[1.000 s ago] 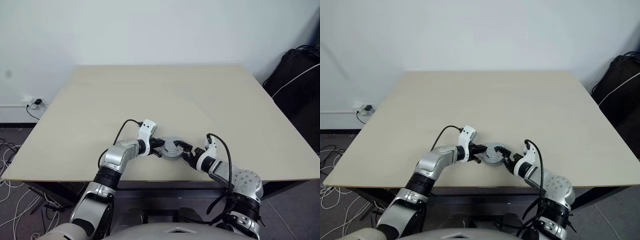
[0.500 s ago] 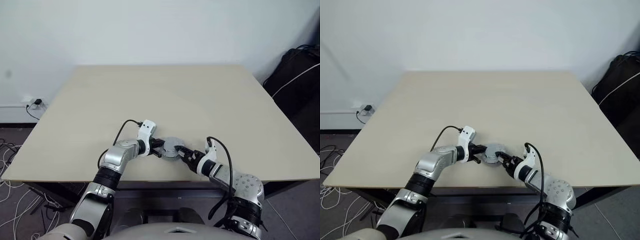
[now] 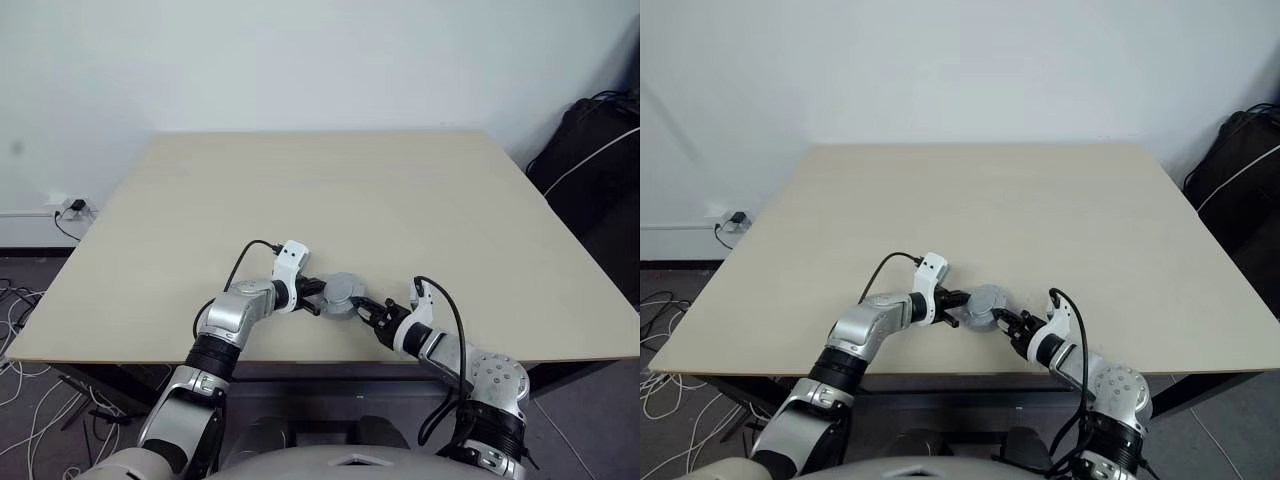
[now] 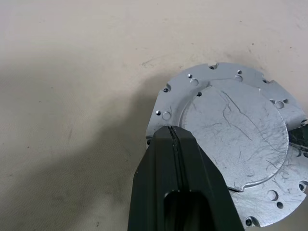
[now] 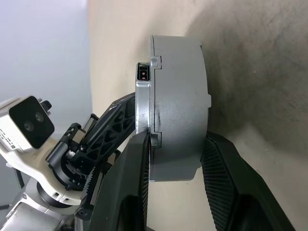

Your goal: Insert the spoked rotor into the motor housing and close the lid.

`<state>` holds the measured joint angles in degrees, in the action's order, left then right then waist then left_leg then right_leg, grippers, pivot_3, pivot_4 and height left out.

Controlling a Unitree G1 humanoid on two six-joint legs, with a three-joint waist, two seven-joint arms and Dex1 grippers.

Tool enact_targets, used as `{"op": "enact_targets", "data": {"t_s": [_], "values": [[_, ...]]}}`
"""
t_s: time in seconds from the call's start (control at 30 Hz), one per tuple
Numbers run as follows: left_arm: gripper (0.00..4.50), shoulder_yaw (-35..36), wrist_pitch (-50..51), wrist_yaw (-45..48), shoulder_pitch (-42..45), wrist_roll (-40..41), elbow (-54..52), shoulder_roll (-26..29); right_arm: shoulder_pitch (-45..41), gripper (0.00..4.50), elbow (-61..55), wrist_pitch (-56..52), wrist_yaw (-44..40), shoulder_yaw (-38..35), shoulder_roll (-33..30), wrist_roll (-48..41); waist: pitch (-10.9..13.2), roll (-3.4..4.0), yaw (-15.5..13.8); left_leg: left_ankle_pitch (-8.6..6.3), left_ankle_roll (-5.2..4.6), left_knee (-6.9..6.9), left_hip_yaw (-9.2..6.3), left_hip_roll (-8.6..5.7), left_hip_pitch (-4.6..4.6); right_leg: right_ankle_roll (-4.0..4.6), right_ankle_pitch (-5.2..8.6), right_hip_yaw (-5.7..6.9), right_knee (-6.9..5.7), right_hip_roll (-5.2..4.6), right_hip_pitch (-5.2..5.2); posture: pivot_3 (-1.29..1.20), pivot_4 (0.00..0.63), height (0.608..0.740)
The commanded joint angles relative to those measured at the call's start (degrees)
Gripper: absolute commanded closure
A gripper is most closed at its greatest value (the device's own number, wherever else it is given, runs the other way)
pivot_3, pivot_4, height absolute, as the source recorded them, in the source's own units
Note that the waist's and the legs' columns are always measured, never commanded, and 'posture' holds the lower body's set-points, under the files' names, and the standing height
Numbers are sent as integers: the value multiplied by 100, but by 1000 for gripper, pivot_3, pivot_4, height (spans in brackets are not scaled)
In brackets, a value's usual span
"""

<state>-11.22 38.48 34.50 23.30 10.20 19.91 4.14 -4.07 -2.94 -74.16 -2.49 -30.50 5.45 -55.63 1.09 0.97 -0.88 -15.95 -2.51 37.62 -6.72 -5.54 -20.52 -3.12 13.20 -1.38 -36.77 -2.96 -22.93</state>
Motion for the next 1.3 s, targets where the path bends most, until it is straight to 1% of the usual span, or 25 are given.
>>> {"op": "enact_targets", "data": {"t_s": [0.03,0.17,0.3,0.33,0.37,0.5,0.6,0.63,0.7,0.8,0.9,1.03,1.17,1.23,1.3], "values": [[4500,-151,105,106,-69,104,-126,-168,-8,3263,-71,26,77,365,368,-109,-1,1,3,0,0,0,0,0,0,0,0,0,0,0,0,0,0,740],[4500,55,-4,-64,-191,201,-477,-234,72,3263,-89,75,134,410,377,-183,-1,2,15,0,1,0,0,2,0,0,0,0,-1,0,0,0,0,740],[4500,1048,-888,-735,-632,653,-1154,-738,177,3263,-38,235,144,313,448,-412,7,-8,8,-1,0,-2,2,2,-11,0,0,0,1,-4,-11,0,0,740],[4500,1240,-951,-854,-747,768,-1297,-824,195,3263,1,281,145,257,475,-525,12,-15,2,-1,0,-2,1,3,-19,4,-2,1,1,-6,-17,0,0,740],[4500,1435,-892,-943,-850,938,-1427,-895,211,3263,46,321,139,206,498,-651,14,-19,7,-1,1,-1,3,4,-25,22,-13,1,0,-7,-28,0,0,740],[4500,1875,-541,-998,-1333,1654,-1929,-926,286,3264,185,533,70,236,521,-961,7,-5,26,1,3,-3,14,10,-40,34,-19,0,-6,-4,-32,0,0,740],[4500,2192,-579,-972,-1796,2154,-2229,-975,293,3268,269,730,-151,271,574,-1252,13,-10,27,-2,-3,-5,17,8,-39,36,-18,-1,-2,-3,-46,0,0,740],[4500,2391,-487,-1015,-1922,2505,-2282,-1071,291,3275,275,789,-285,302,578,-1352,18,-16,25,-3,-6,-4,17,7,-39,36,-18,-1,1,-4,-48,0,0,740],[4500,2572,-373,-1108,-2088,2923,-2361,-1163,288,3300,283,895,-498,353,574,-1511,34,-21,14,-4,-7,-1,17,7,-40,36,-18,0,3,-3,-49,0,0,740],[4500,2584,-292,-1030,-2494,3459,-2607,-1270,238,3300,267,954,-805,428,546,-1833,40,-17,15,-3,-6,2,17,7,-41,17,-8,3,3,-5,-47,0,0,740],[4500,2474,-188,-1115,-2777,3786,-2719,-1291,209,3300,326,1009,-912,561,451,-1985,39,-15,22,-4,-6,1,18,7,-40,13,-5,1,3,-4,-46,0,0,740],[4500,2404,215,-1131,-3141,4672,-2836,-1392,162,3300,360,1103,-1041,683,355,-2190,41,-13,21,-4,-6,1,17,8,-40,17,-5,1,2,-4,-49,0,0,740],[4500,2313,567,-1114,-3420,5446,-2688,-1479,138,3300,310,1065,-1075,862,265,-2295,43,-11,22,-4,-6,1,17,8,-40,11,-1,2,2,-5,-48,0,0,740],[4500,2234,635,-1133,-3506,5684,-2614,-1517,136,3300,299,1076,-1035,927,212,-2320,44,-9,21,-4,-5,1,17,8,-40,11,0,2,2,-5,-48,0,0,740],[4129,2190,706,-1148,-3539,5971,-2480,-1565,132,3300,285,1081,-1001,1008,151,-2320,44,-9,20,-5,-5,1,17,8,-40,12,0,2,2,-5,-48,0,0,740]]}}
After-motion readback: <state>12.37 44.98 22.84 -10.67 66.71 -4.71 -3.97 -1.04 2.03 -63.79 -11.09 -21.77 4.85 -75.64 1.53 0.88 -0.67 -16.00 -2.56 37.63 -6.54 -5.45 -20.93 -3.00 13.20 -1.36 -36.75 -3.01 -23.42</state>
